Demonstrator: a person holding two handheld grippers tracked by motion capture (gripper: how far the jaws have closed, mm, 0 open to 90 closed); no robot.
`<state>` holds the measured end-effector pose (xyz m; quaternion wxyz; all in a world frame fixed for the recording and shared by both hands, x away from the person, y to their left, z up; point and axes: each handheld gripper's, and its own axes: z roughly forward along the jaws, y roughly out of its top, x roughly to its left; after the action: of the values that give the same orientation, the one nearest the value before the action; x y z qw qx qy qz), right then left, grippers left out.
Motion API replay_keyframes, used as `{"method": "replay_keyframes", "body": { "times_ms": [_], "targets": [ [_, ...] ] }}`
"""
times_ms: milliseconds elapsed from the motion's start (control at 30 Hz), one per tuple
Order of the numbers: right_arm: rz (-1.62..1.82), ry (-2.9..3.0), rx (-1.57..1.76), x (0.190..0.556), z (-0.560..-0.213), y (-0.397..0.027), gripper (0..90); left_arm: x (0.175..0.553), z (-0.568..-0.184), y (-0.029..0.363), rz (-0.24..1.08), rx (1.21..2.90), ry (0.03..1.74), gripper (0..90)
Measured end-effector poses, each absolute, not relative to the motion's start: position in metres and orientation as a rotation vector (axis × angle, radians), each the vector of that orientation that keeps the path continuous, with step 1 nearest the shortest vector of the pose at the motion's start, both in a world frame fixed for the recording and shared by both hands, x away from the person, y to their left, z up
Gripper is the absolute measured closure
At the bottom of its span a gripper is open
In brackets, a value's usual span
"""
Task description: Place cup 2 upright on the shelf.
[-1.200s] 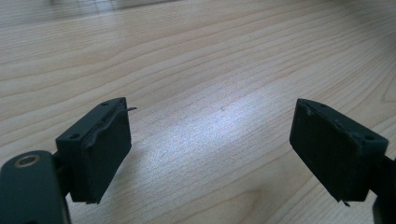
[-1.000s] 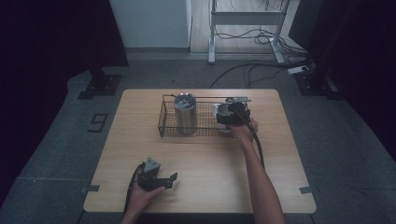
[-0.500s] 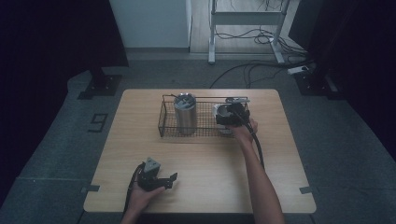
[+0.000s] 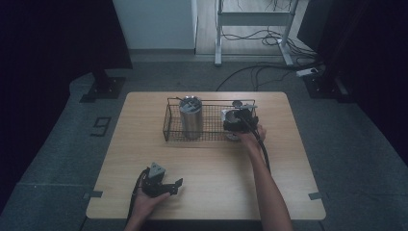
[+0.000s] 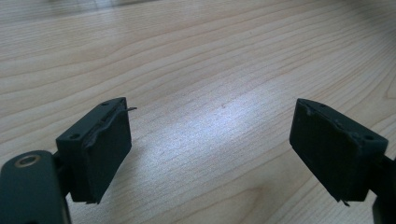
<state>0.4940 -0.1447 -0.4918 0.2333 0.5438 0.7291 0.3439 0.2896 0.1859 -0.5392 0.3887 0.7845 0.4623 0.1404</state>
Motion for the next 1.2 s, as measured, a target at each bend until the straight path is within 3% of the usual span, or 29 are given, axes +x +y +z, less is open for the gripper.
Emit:
{"method": "replay_keyframes", "body": {
  "times_ms": [433,900,1200],
  "targets": [
    [0.977,2.024,1.477,0.488,-0.483,-0.149,0.0,0.289,-0.540,0.186,0.359,1.998,1.178,13.0],
    [1.097,1.942,1.407,0.469,-0.455,-0.160,0.0,0.289,-0.538,0.188,0.376,1.976,1.185,13.0],
    [1.155,1.962,1.351,0.438,-0.455,-0.172,6.2,0.289,-0.538,0.189,0.380,1.985,1.187,13.0]
  ]
}}
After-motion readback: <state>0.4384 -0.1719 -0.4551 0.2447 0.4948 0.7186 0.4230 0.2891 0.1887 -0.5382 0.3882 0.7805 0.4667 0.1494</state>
